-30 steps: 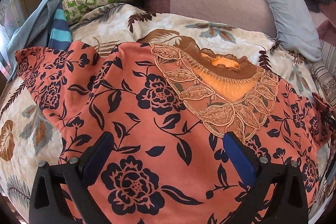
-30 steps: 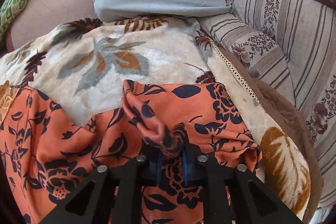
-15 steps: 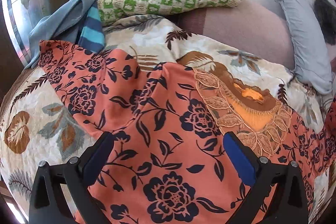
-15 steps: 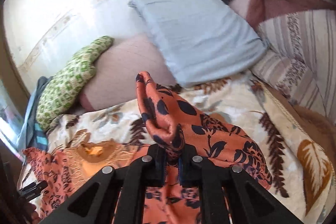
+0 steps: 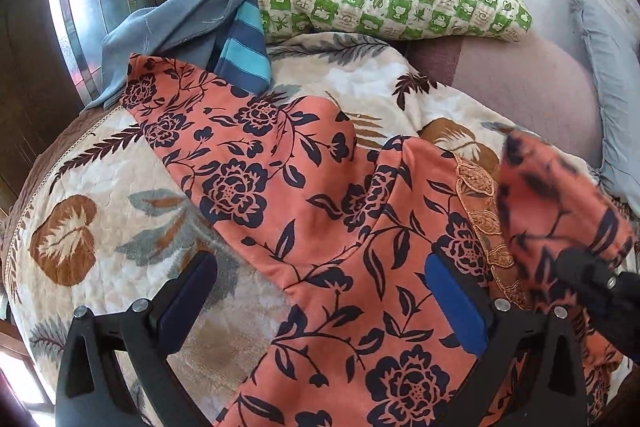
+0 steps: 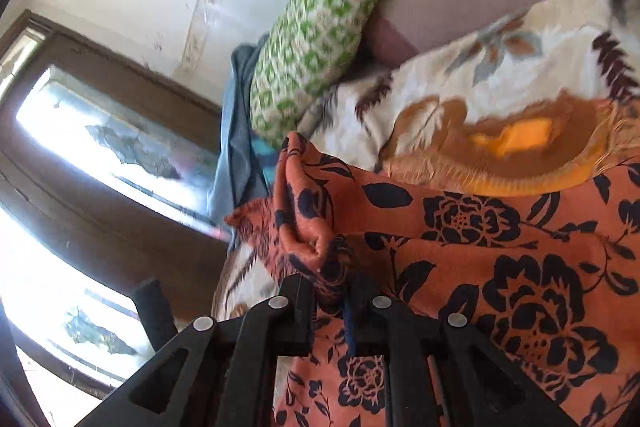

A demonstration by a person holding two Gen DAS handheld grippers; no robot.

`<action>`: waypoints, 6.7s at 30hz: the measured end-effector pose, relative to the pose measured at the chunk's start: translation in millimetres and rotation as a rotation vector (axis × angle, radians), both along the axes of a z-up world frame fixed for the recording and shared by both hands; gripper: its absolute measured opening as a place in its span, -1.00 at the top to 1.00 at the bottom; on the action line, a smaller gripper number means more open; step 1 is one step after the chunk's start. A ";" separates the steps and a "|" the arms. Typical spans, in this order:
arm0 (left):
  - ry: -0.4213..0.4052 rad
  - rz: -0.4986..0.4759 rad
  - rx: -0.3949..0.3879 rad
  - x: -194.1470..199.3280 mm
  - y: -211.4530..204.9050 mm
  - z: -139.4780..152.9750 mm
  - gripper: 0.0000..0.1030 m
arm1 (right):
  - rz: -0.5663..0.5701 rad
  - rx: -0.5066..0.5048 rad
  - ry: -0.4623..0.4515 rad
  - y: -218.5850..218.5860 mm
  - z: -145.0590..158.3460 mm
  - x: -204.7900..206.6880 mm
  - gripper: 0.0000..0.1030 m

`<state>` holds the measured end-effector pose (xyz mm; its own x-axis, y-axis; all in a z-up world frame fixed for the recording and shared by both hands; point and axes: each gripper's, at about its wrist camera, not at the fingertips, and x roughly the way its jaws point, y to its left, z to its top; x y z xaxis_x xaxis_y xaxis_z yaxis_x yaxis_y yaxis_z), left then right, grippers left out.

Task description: Fold small clothes

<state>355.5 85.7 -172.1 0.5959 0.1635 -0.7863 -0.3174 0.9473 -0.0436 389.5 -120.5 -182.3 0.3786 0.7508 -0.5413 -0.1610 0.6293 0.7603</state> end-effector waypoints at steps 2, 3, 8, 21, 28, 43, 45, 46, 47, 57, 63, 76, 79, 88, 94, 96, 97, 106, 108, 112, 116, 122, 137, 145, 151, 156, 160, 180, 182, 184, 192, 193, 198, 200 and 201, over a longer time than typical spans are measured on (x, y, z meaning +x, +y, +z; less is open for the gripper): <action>-0.001 0.006 0.003 0.2 2.8 -0.3 -1.00 | 0.017 -0.030 0.062 5.1 -6.0 4.2 0.71; 0.002 0.010 -0.002 1.1 4.2 -1.0 -1.00 | 0.018 -0.031 0.068 2.0 -6.1 4.6 0.71; 0.022 0.013 -0.026 6.7 5.4 -5.6 -1.00 | -0.058 -0.023 -0.019 -55.6 12.4 -10.3 0.56; 0.018 -0.086 -0.114 14.5 -9.1 -7.2 -1.00 | -0.271 -0.169 -0.112 -117.6 36.9 -33.6 -0.65; 0.135 -0.113 -0.155 28.2 -7.3 -31.1 -0.93 | -0.419 -0.318 0.010 -191.7 1.5 -24.6 -0.12; 0.132 -0.316 -0.167 43.2 -35.8 -42.7 0.83 | -0.405 -0.276 0.197 -206.6 -55.9 4.0 -0.09; 0.113 -0.305 -0.184 45.0 -27.8 -38.3 0.83 | -0.432 -0.253 0.160 -213.9 -48.5 -0.7 -0.09; 0.102 -0.289 -0.189 45.9 -20.1 -35.1 0.83 | -0.446 -0.262 0.152 -215.9 -46.4 -2.1 -0.09; 0.091 -0.273 -0.200 47.4 -11.9 -31.7 0.83 | -0.458 -0.269 0.150 -217.8 -45.2 -3.2 -0.09; 0.013 -0.165 -0.430 46.3 36.6 -28.8 -0.29 | -0.476 -0.265 0.160 -221.6 -46.3 -3.2 -0.09; 0.058 -0.317 -0.262 59.1 -19.8 -41.9 -0.23 | -0.462 -0.262 0.157 -214.4 -46.6 -1.4 -0.09; 0.115 -0.337 -0.273 67.3 -15.4 -56.1 0.93 | -0.508 -0.251 0.155 -233.2 -43.7 -0.7 -0.09; 0.082 -0.391 -0.304 68.9 -23.0 -47.6 0.93 | -0.575 -0.208 0.124 -255.6 -35.3 -3.7 -0.09; -0.045 -0.365 -0.250 82.8 -18.6 -17.0 0.94 | -0.528 -0.097 0.131 -257.8 -46.8 17.2 -0.09; -0.048 -0.315 -0.180 86.0 -12.3 -20.3 0.94 | -0.537 -0.363 0.126 -244.9 -59.7 30.9 -0.08; -0.045 -0.297 -0.166 85.7 -10.2 -23.3 0.94 | -0.603 -0.475 0.094 -249.7 -55.0 30.5 -0.04; -0.041 -0.293 -0.161 85.7 -9.5 -24.6 0.94 | -0.630 -0.537 0.085 -253.3 -54.5 30.8 0.02; -0.048 -0.278 -0.113 82.9 -11.7 -26.2 0.93 | -0.479 -0.440 -0.056 -222.7 -3.6 12.3 0.01; -0.038 -0.281 -0.104 83.4 -14.1 -28.9 0.94 | -0.345 -0.471 0.014 -193.2 -21.7 20.0 0.01; -0.007 -0.287 -0.099 86.5 -13.9 -35.9 0.92 | -0.328 -0.638 0.084 -186.0 -66.2 34.9 0.13; 0.018 -0.264 -0.119 88.4 -7.4 -40.0 0.85 | -0.487 -0.638 0.106 -215.3 -59.6 36.3 0.43; -0.054 -0.203 -0.134 67.4 21.3 -7.2 0.15 | -0.463 -0.547 0.004 -197.5 -19.4 12.5 0.39; -0.138 0.287 -0.596 6.2 248.6 -44.8 -0.30 | -0.137 -0.499 0.026 -72.2 -36.5 -19.5 0.39; -0.070 0.213 -0.938 38.4 241.9 -86.2 -0.39 | -0.058 -0.537 0.015 -47.5 -54.4 2.8 0.39; -0.139 0.252 -1.002 58.3 264.8 -96.3 -0.39 | -0.068 -0.451 0.041 -60.8 -56.9 6.5 0.39; -0.200 0.286 -0.914 70.1 274.5 -96.6 0.20 | -0.068 -0.466 0.026 -60.6 -55.3 6.7 0.39; -0.192 0.310 -0.898 71.3 274.6 -105.1 0.87 | -0.091 -0.450 0.029 -64.8 -54.7 7.3 0.39; -0.139 -0.793 -0.116 32.7 -171.8 10.9 0.29 | -0.570 -0.357 -0.027 -221.0 -8.1 -14.9 0.39; 0.006 -0.942 0.027 15.0 -232.9 -27.5 -0.40 | -0.627 -0.352 -0.028 -241.8 -4.3 -19.3 0.39; 0.049 -1.006 0.222 -4.4 -264.9 -56.3 -0.42 | -0.677 -0.327 -0.030 -262.4 -0.5 -23.9 0.39; 0.082 -0.950 0.301 9.5 -228.1 -43.9 -0.61 | -0.618 -0.350 -0.049 -272.8 4.8 -14.8 0.16; 0.099 -0.944 0.304 14.7 -221.3 -42.1 -0.65 | -0.587 -0.365 -0.056 -265.9 3.6 -14.7 -0.08; 0.271 -0.966 -0.014 37.4 -176.7 -42.1 -0.65 | -0.440 -0.505 -0.095 -221.7 1.9 -7.8 -0.13; 0.317 -0.968 -0.154 41.7 -157.0 -45.2 -0.65 | -0.407 -0.541 -0.099 -208.8 -1.7 -5.0 -0.13; 0.327 -0.941 -0.181 42.3 -146.8 -47.0 -0.65 | -0.394 -0.545 -0.095 -203.7 -3.6 -3.5 -0.13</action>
<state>397.7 -61.1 -219.1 0.1724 -0.3997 -0.9003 0.5326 0.8067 -0.2562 386.0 -324.2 -185.8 0.6327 0.1762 -0.7541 0.1083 0.9441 0.3114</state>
